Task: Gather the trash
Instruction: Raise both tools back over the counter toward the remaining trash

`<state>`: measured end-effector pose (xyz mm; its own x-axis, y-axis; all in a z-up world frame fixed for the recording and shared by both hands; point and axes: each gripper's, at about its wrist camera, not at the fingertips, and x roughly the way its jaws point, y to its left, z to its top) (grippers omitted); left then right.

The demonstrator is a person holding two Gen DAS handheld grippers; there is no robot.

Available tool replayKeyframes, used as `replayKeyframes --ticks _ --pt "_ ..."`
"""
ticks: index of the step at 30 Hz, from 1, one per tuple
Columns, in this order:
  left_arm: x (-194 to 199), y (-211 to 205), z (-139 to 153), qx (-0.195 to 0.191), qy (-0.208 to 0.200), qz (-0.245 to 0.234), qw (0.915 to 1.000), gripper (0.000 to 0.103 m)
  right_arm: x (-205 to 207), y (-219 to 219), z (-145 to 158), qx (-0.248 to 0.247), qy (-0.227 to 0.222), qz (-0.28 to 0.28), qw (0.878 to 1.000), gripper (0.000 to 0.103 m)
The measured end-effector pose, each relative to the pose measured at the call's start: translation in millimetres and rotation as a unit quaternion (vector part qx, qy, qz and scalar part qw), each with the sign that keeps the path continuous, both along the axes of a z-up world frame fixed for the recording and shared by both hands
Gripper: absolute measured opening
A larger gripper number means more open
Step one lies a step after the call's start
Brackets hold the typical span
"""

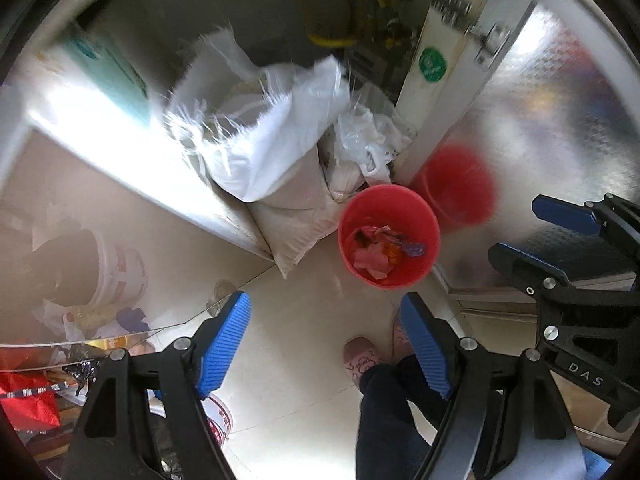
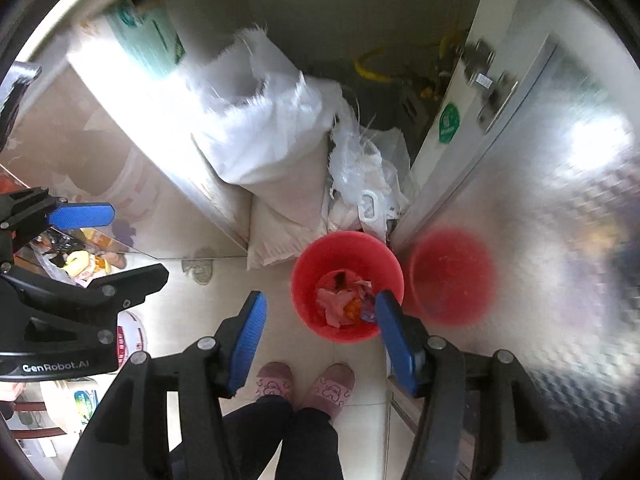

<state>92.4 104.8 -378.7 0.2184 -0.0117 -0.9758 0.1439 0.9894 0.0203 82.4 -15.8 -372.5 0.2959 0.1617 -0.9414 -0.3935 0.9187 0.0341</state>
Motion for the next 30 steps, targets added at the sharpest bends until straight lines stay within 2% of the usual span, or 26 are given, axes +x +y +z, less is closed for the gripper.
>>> replayKeyframes --ticks 4,11,15,20,24,30 --pt "-6 1 54 -0.006 -0.014 0.003 0.9999 0.076 -5 2 53 0.008 -0.021 -0.005 1.000 0.057" --pt "-5 -1 154 0.000 -0.077 -0.009 0.9970 0.079 -3 -1 147 0.017 -0.075 -0.036 0.996 0.063" --pt "1 -2 197 -0.011 -0.108 -0.014 0.9940 0.079 -5 -9 188 0.018 -0.110 -0.061 0.992 0.068" --pt "11 -10 235 -0.025 -0.142 -0.028 0.9891 0.079 -6 -20 225 0.006 -0.143 -0.091 0.986 0.069" --pt "24 -19 262 -0.059 -0.161 -0.041 0.9843 0.079 -6 -33 253 -0.011 -0.183 -0.140 0.973 0.076" --pt "49 -48 292 -0.064 -0.191 -0.076 0.9765 0.079 6 -58 274 -0.022 -0.196 -0.197 0.960 0.079"
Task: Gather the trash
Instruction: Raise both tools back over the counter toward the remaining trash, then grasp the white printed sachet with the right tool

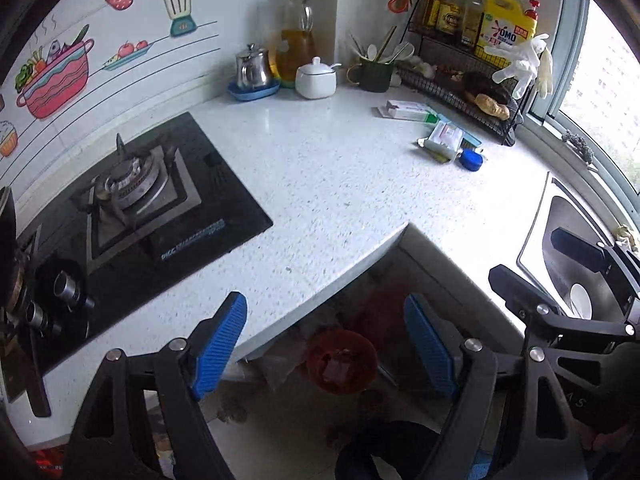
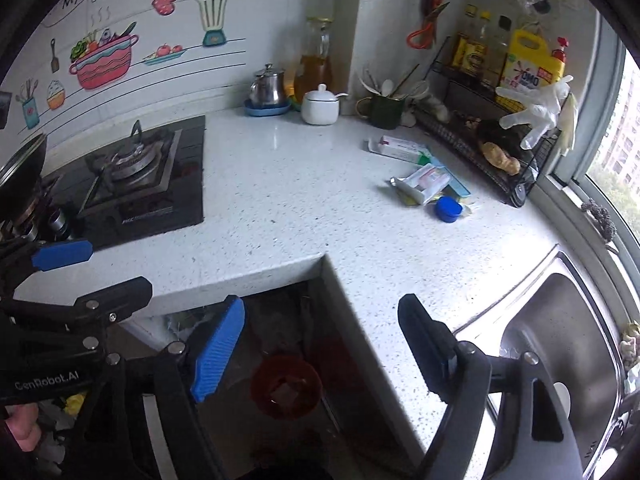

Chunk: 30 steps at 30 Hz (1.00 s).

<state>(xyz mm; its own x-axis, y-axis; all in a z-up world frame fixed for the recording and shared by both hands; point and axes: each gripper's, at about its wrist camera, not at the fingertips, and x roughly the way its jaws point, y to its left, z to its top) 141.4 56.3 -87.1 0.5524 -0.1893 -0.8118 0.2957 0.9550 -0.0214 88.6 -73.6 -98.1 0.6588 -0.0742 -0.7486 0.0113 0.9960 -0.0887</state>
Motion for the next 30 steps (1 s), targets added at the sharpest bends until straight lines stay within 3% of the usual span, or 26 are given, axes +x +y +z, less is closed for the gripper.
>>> replayKeyframes --ticks 16,21,30 --pt "94 -89 10 0.015 -0.014 -0.078 0.9967 0.079 68 -69 8 0.007 0.005 -0.091 0.996 0.081" --pt "137 -109 -2 0.011 0.000 -0.077 0.9970 0.079 106 -85 2 0.002 0.018 -0.088 0.996 0.081" --pt "206 -124 -41 0.015 0.045 -0.045 0.9979 0.079 178 -101 -31 0.007 0.080 -0.031 0.996 0.081"
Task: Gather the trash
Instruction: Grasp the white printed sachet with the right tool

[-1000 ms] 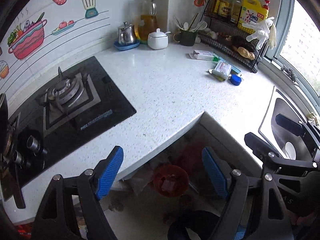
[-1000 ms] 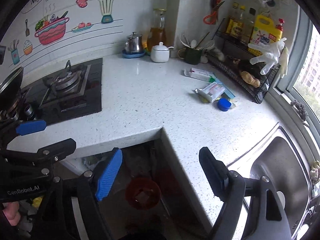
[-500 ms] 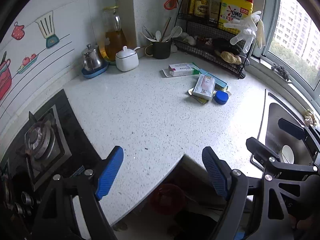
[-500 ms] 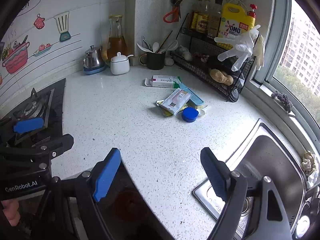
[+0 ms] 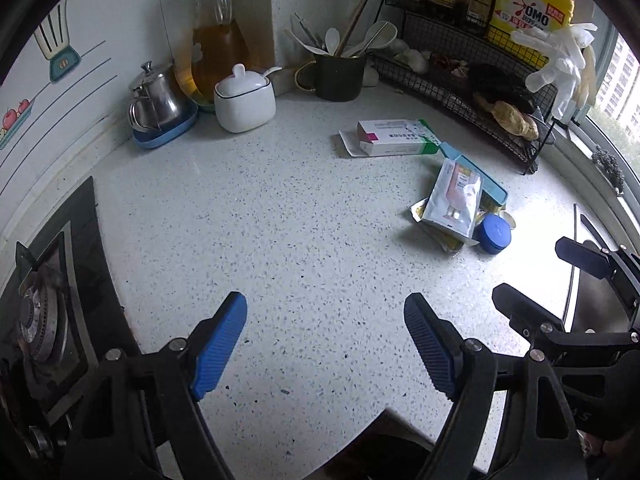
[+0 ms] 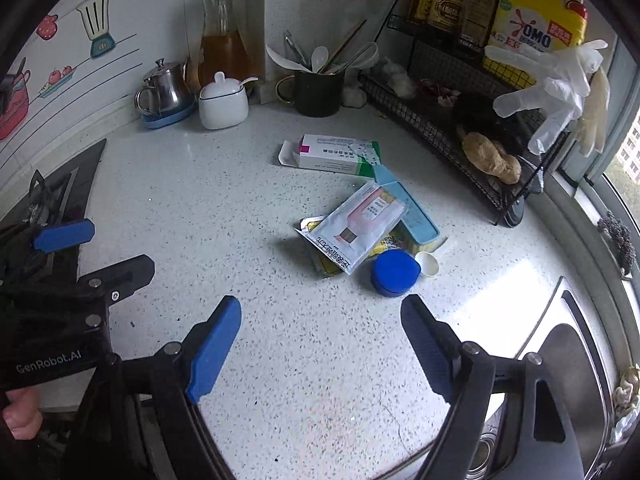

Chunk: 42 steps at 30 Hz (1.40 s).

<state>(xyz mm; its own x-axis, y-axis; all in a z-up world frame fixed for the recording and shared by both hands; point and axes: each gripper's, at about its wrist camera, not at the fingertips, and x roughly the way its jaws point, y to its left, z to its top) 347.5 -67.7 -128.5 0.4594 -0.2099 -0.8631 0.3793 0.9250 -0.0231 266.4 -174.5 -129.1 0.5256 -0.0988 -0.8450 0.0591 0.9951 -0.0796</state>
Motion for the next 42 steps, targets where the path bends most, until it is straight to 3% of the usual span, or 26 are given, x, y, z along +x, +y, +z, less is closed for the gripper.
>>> replayKeyframes --ticks 11,15,19,21,22,29,35,42 --pt "55 -13 -43 0.014 0.035 0.035 0.9987 0.079 60 -9 -34 -0.002 0.027 0.075 0.997 0.079" --pt "68 -19 -54 0.027 0.040 0.042 0.9979 0.079 76 -15 -48 0.003 0.048 0.089 0.995 0.051" --pt "70 -23 -56 0.030 0.039 0.038 0.9980 0.079 79 -17 -55 0.007 0.066 0.103 0.992 0.042" --pt "70 -25 -56 0.037 0.039 0.035 0.9980 0.079 77 -17 -57 0.005 0.072 0.101 0.992 0.015" --pt "69 -26 -55 0.039 0.038 0.032 0.9980 0.079 75 -17 -57 0.011 0.072 0.100 0.992 0.011" --pt "55 -25 -45 0.032 0.033 0.017 0.9988 0.079 52 -9 -49 0.044 0.058 0.090 0.993 0.002" --pt "31 -18 -31 0.028 0.029 -0.005 0.9992 0.079 16 -4 -30 0.073 0.037 0.067 0.994 0.002" --pt "8 -20 -22 0.032 0.028 -0.031 0.9986 0.079 -26 1 -31 0.100 0.045 0.037 0.993 0.002"
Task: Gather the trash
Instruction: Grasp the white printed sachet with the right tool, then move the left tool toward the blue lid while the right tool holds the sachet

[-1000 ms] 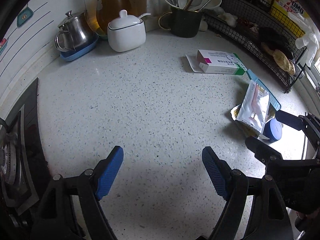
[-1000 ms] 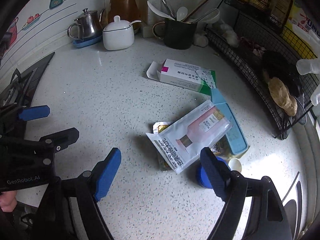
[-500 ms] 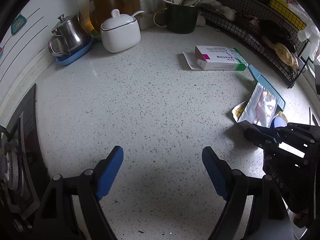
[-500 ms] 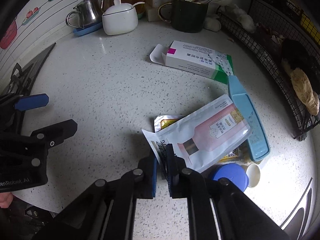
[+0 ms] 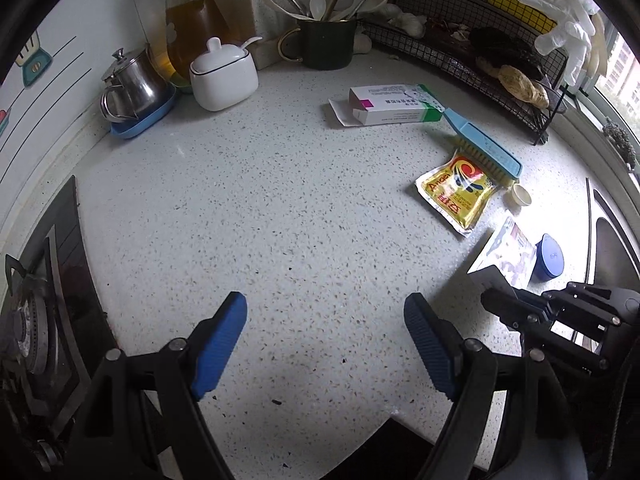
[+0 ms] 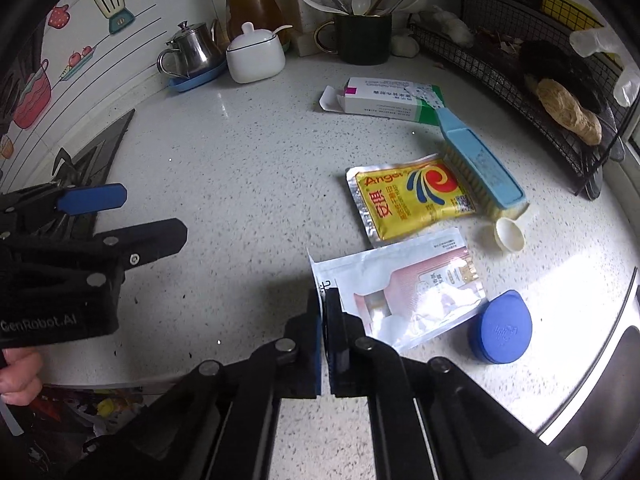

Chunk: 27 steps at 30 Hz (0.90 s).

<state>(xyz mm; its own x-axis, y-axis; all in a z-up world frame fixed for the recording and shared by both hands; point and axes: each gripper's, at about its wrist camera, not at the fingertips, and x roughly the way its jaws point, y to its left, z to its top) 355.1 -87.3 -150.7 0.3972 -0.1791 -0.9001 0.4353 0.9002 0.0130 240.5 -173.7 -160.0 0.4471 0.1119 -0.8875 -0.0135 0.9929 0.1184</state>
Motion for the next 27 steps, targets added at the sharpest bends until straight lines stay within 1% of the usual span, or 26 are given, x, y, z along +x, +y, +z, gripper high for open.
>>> replayKeyframes --ticks 3,8,12,18,23,27 --pt "-10 -11 1 0.006 -0.004 -0.027 0.9996 0.079 -8 -8 -5 0.013 0.007 -0.016 1.000 0.001" --pt "-20 -30 -1 0.009 -0.006 -0.065 0.9979 0.079 -23 -22 -4 0.014 0.007 -0.044 0.999 0.001" --pt "-22 -42 4 -0.005 0.000 -0.081 0.9967 0.079 -31 -34 15 0.013 -0.024 -0.052 0.998 0.001" --pt "-17 -63 26 -0.029 -0.005 -0.105 0.9940 0.079 -35 -56 49 -0.014 -0.062 -0.075 0.995 0.001" --pt "-17 -95 43 -0.053 -0.001 -0.147 0.9878 0.079 -49 -79 72 -0.032 -0.076 -0.121 0.989 0.001" --pt "-22 -127 46 -0.069 0.012 -0.191 0.9792 0.080 -57 -98 74 -0.051 -0.087 -0.161 0.982 0.001"
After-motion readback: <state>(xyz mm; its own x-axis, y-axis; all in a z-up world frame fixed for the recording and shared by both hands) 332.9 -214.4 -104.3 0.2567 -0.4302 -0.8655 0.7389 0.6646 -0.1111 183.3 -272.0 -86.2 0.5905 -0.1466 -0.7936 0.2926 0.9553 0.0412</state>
